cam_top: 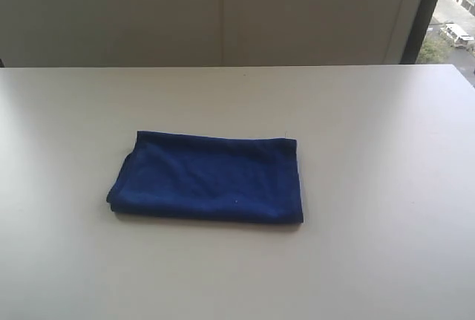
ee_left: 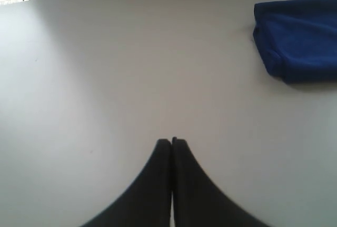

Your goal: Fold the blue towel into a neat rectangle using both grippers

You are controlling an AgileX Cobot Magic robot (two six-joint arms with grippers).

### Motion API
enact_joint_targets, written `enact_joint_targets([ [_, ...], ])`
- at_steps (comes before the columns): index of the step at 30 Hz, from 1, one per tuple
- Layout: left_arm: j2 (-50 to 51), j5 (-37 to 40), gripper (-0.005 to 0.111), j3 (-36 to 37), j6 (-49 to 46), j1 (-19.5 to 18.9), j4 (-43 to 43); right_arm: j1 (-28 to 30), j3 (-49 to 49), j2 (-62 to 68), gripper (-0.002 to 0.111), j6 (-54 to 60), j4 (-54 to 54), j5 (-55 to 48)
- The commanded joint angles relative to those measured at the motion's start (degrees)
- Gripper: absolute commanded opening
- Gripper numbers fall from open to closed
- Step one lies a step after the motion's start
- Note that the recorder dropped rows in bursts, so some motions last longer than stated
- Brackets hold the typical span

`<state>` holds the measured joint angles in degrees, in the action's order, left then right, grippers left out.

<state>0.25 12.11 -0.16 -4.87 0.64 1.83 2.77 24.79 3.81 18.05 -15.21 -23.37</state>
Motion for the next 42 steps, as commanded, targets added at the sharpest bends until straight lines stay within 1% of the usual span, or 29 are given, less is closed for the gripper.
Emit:
enact_joint_targets([
  [1, -0.25, -0.12, 0.000, 0.16, -0.03, -0.19, 0.52, 0.08, -11.19, -0.29, 0.000, -11.86, 10.32, 10.33],
  [4, -0.25, -0.12, 0.000, 0.16, -0.03, -0.19, 0.52, 0.08, -17.76, -0.29, 0.000, -24.90, 18.44, 12.45],
  [5, -0.25, -0.12, 0.000, 0.16, -0.03, -0.19, 0.52, 0.08, -19.70, -0.29, 0.000, -29.04, 20.16, 12.88],
  [6, -0.25, -0.12, 0.000, 0.16, -0.03, -0.19, 0.52, 0.08, -21.53, -0.29, 0.000, -30.81, 20.44, 13.41],
  [8, -0.25, -0.12, 0.000, 0.16, -0.03, -0.19, 0.52, 0.08, -24.79, -0.29, 0.000, -30.64, 20.44, 15.11],
  [9, -0.25, -0.12, 0.000, 0.16, -0.03, -0.19, 0.52, 0.08, -24.79, -0.29, 0.000, -30.00, 20.54, 16.54],
  [11, -0.25, -0.12, 0.000, 0.16, -0.03, -0.19, 0.52, 0.08, -24.79, -0.32, 0.000, -29.47, 20.53, 11.82],
  [18, -0.25, -0.12, 0.000, 0.16, -0.03, -0.19, 0.52, 0.21, -24.79, -3.81, 0.000, -18.05, 20.53, 5.03],
  [22, -0.25, -0.11, 0.000, 0.16, -0.03, -0.19, 0.52, 0.21, -24.79, -3.81, 0.000, -18.05, 19.55, 4.04],
  [25, -0.25, -0.11, 0.000, 0.16, -0.03, -0.19, 0.52, 0.30, -24.79, -3.81, 0.000, -18.05, 16.43, 4.04],
  [27, -0.25, -0.11, 0.000, 0.16, -0.03, -0.19, 0.52, 1.24, -24.79, -3.81, 0.000, -18.05, 14.70, 4.04],
  [31, -0.25, -0.11, 0.000, 0.16, -0.03, -0.19, 0.52, 5.37, -24.79, -3.81, 0.000, -18.40, 12.73, 3.91],
  [33, -0.25, -0.11, 0.000, 0.16, -0.03, -0.19, 0.52, 6.44, -24.79, -3.81, 0.000, -18.40, 12.46, 3.91],
  [38, -0.25, -0.11, 0.000, 0.16, -0.03, -0.19, 0.52, 5.00, -24.79, -3.81, 0.000, -18.05, 12.46, 4.03],
  [42, -0.25, -0.11, 0.000, 0.16, -0.03, -0.19, 0.52, 1.18, -24.79, -3.81, 0.000, -18.05, 12.68, 4.14],
])
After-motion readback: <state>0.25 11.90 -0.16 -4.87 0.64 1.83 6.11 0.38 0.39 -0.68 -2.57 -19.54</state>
